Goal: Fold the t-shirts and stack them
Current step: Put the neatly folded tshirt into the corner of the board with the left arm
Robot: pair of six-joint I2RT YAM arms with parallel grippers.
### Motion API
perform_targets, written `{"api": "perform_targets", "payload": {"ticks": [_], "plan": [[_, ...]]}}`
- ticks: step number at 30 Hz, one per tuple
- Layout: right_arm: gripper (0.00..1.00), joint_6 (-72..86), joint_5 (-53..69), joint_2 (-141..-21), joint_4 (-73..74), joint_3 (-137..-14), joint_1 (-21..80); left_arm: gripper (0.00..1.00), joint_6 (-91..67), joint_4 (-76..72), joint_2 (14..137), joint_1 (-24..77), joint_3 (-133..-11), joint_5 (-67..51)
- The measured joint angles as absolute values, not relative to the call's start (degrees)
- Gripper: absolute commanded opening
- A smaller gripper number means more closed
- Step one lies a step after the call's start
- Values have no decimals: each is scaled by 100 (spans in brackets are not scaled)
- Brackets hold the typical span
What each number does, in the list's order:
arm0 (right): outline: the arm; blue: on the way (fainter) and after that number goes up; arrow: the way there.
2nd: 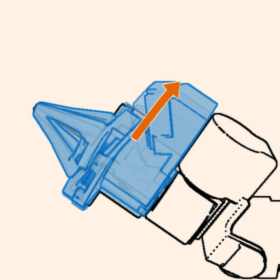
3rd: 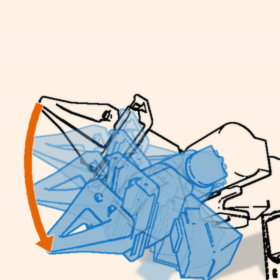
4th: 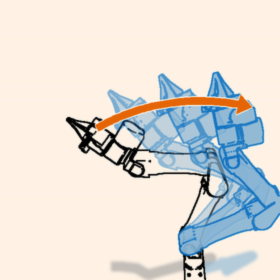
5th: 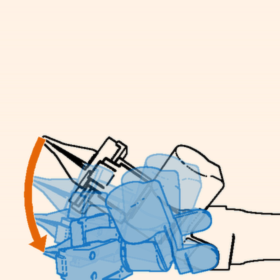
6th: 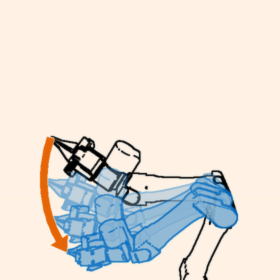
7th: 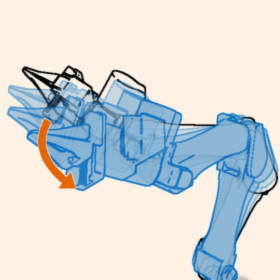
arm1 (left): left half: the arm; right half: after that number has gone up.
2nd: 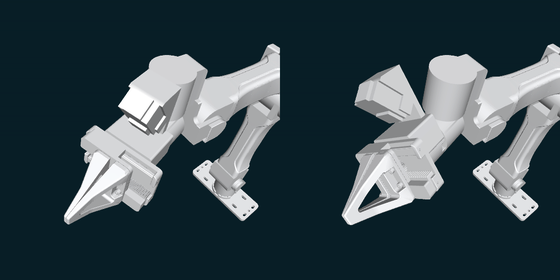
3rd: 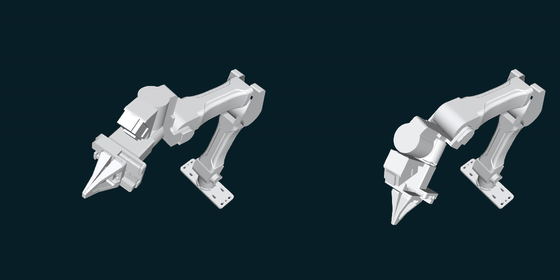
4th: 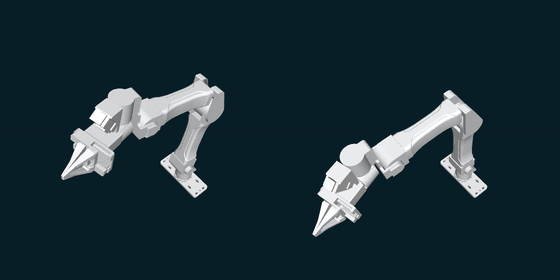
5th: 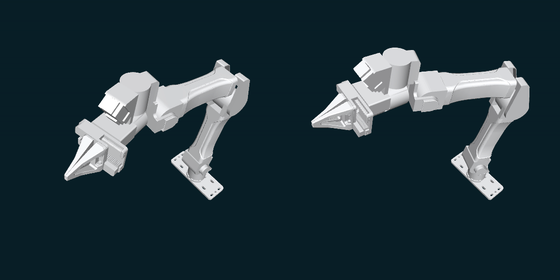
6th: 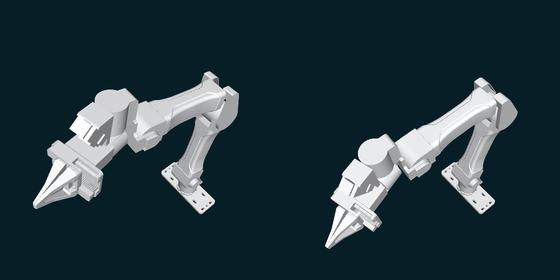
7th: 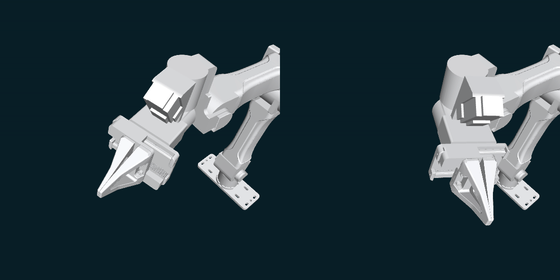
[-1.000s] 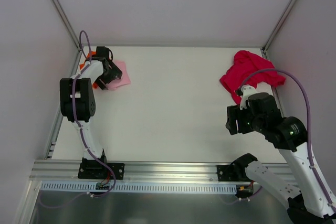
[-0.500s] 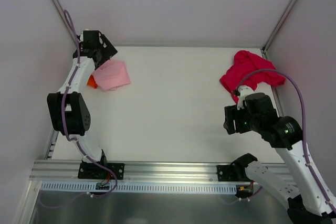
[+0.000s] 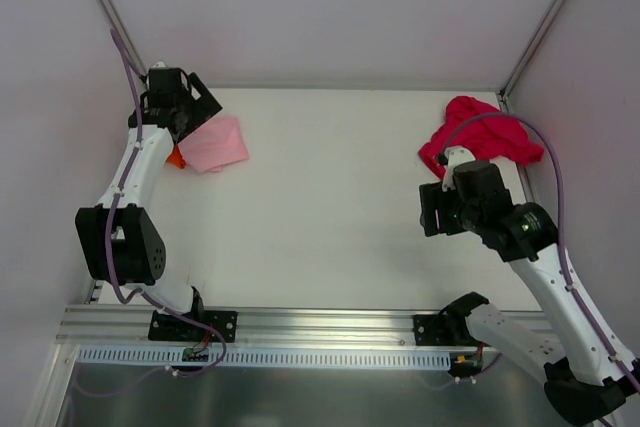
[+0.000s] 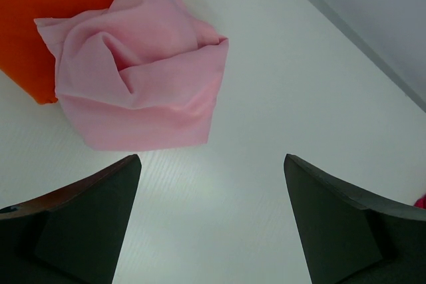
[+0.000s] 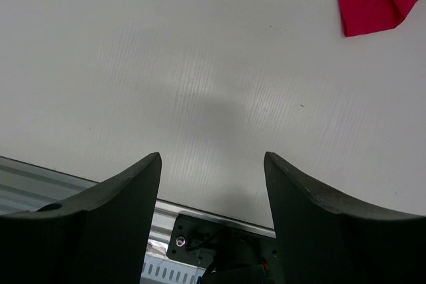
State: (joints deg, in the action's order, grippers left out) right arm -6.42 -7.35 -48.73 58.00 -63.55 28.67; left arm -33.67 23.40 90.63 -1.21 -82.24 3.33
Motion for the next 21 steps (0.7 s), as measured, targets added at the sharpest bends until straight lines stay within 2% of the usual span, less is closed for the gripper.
{"api": "perform_targets", "payload": {"ticks": [7,15,21], "plan": [[68,-582,-836,-5299,5586,-6418,2867,91,-3363,2399,9203,-121,-8248,-185],[69,-497,-1149,-5872,5684,-6960,2867,89,-3369,2438,10886,-132,-9450,-1107],[69,-366,-1516,-5885,5905,-7288,2867,89,-3496,2169,11520,-161,-9365,-1645]]}}
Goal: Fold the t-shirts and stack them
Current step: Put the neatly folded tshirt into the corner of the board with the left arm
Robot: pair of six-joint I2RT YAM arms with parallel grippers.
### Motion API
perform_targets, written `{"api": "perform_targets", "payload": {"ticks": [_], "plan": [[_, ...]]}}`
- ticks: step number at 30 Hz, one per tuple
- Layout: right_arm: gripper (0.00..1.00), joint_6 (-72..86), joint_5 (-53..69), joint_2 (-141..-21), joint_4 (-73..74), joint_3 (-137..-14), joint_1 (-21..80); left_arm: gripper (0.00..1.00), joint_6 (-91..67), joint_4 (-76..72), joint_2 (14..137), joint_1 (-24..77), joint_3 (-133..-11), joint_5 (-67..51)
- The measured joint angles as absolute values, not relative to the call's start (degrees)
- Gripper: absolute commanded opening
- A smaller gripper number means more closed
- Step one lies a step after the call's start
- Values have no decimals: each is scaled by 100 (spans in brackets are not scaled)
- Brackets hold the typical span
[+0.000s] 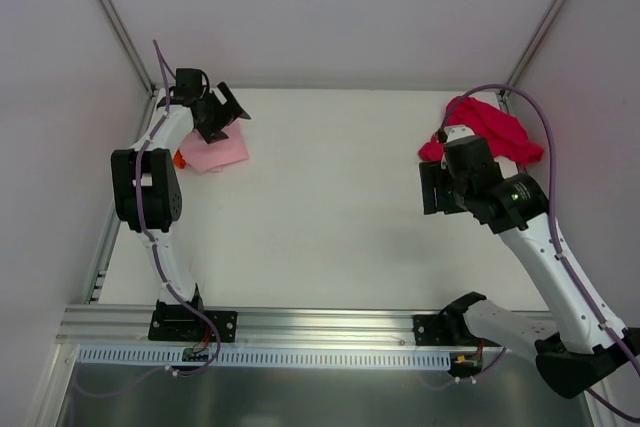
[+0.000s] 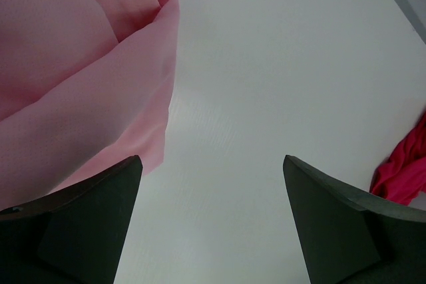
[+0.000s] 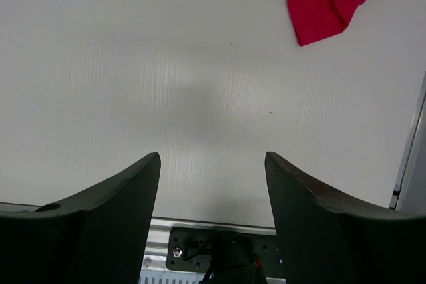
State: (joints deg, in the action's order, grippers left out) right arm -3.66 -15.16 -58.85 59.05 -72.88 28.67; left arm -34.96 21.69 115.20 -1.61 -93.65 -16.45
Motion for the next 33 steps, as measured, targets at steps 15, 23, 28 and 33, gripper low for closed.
{"api": "perform_targets", "payload": {"ticks": [15,23,28,33], "plan": [[67,119,-2102,-5653,6803,-8042,2867,89,-3487,2187,12654,-779,-10250,-1721],[66,464,-2418,-4792,7384,-8193,2867,90,-3492,2318,12748,-978,-10350,-1223],[66,626,-2447,-4602,7566,-8119,2867,90,-3479,2381,12905,-1184,-10634,-1103],[66,672,-2255,-4580,7537,-7701,2867,90,-3387,2126,12910,-1288,-10580,-1398]]}}
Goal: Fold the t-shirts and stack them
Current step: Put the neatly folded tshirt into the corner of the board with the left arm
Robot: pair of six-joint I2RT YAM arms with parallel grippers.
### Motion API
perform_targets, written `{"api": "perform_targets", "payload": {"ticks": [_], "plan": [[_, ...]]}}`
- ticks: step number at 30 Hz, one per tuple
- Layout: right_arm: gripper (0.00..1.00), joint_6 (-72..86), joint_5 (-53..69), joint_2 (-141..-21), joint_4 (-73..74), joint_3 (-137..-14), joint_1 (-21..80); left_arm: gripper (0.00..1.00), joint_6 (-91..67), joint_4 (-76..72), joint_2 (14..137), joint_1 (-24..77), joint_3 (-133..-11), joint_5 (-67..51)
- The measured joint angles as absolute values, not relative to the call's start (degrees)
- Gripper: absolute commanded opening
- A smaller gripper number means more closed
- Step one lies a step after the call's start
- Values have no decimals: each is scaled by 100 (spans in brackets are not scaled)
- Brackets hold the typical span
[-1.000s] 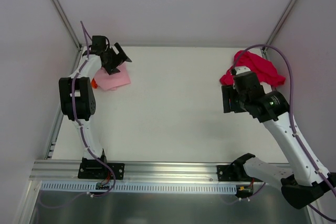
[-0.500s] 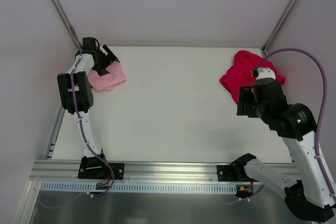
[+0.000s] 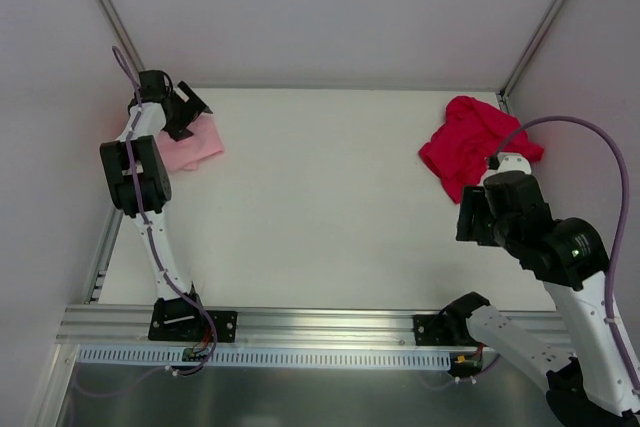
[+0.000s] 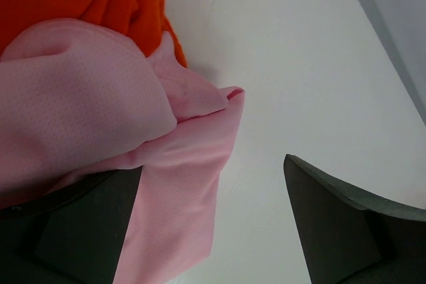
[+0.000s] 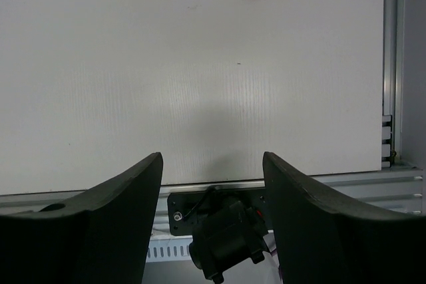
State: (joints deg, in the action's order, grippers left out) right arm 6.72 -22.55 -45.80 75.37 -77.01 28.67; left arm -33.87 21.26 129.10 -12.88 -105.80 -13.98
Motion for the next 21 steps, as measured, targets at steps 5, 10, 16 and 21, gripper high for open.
{"api": "perform_targets", "payload": {"ticks": [5,10,16,21], "plan": [[66,639,-2005,-4635,7452,-7330,2867,91,-3358,1614,12877,-1232,-10326,-2178],[72,493,-1778,-4783,7107,-7052,2867,91,-3332,1170,12425,-823,-10084,-3048],[86,237,-1680,-5124,6482,-6436,2867,90,-3081,696,10610,-34,-9166,-3562],[84,45,-1608,-6112,5841,-6320,2805,88,-3083,213,8392,502,-7395,-3540]]}}
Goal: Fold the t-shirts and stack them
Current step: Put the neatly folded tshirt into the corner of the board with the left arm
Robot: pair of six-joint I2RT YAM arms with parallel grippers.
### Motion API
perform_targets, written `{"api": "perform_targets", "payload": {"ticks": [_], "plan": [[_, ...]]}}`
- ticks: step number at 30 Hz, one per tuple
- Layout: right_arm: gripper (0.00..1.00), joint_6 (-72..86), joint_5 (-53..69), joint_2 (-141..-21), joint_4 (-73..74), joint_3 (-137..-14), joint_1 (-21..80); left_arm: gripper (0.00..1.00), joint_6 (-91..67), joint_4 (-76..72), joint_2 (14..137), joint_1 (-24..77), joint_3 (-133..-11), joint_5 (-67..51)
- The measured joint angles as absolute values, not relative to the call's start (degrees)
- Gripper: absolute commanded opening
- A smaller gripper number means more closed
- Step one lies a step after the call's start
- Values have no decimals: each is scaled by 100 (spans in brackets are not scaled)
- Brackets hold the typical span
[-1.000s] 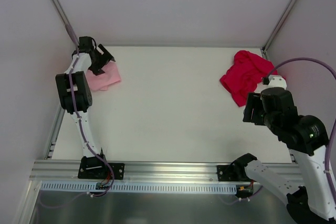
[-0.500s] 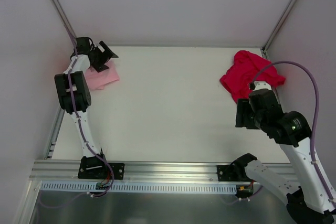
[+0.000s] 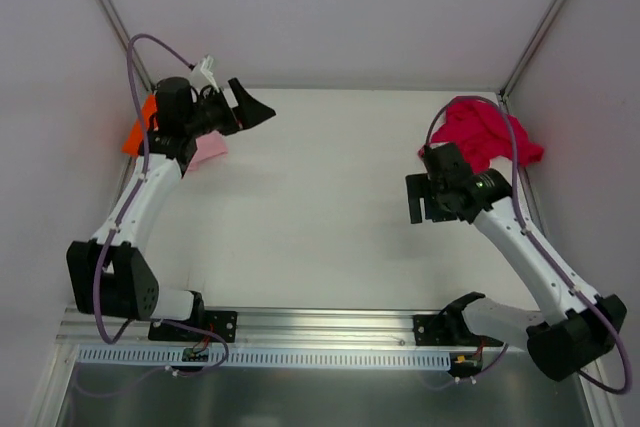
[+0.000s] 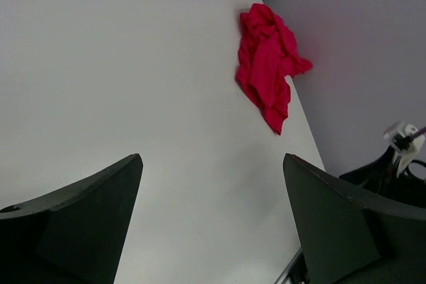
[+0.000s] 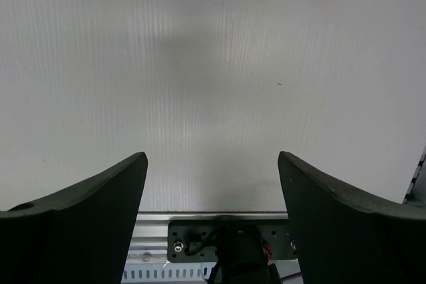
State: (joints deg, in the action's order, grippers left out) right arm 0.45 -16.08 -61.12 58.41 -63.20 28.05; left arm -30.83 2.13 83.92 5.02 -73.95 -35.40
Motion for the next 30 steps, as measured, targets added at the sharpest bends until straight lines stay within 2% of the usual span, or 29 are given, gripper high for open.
{"api": "perform_targets", "payload": {"ticks": [4,8,9,10,12,19,26,30], "plan": [[78,-19,-1341,-7089,5349,-6466,2329,86,-3238,73,7354,515,-5850,-3361],[85,-21,-1122,-7959,5179,-7032,1603,86,-3398,526,7185,515,-4998,-3183],[89,-21,-1061,-8184,5142,-7295,1417,87,-3420,683,7168,517,-4945,-3138],[92,-21,-1007,-8359,5076,-7511,1280,93,-3435,832,7113,517,-4923,-3092],[99,-47,-895,-8722,4995,-8038,989,99,-3426,1026,6908,515,-4934,-2995],[100,-71,-364,-9902,4858,-10003,-27,99,-3404,1374,6337,475,-5170,-2943],[100,30,-242,-9990,4869,-10267,-429,99,-3673,1452,5813,200,-4805,-2895],[100,298,558,-9981,4829,-10331,-950,99,-3730,1575,5708,141,-4794,-2685]]}}
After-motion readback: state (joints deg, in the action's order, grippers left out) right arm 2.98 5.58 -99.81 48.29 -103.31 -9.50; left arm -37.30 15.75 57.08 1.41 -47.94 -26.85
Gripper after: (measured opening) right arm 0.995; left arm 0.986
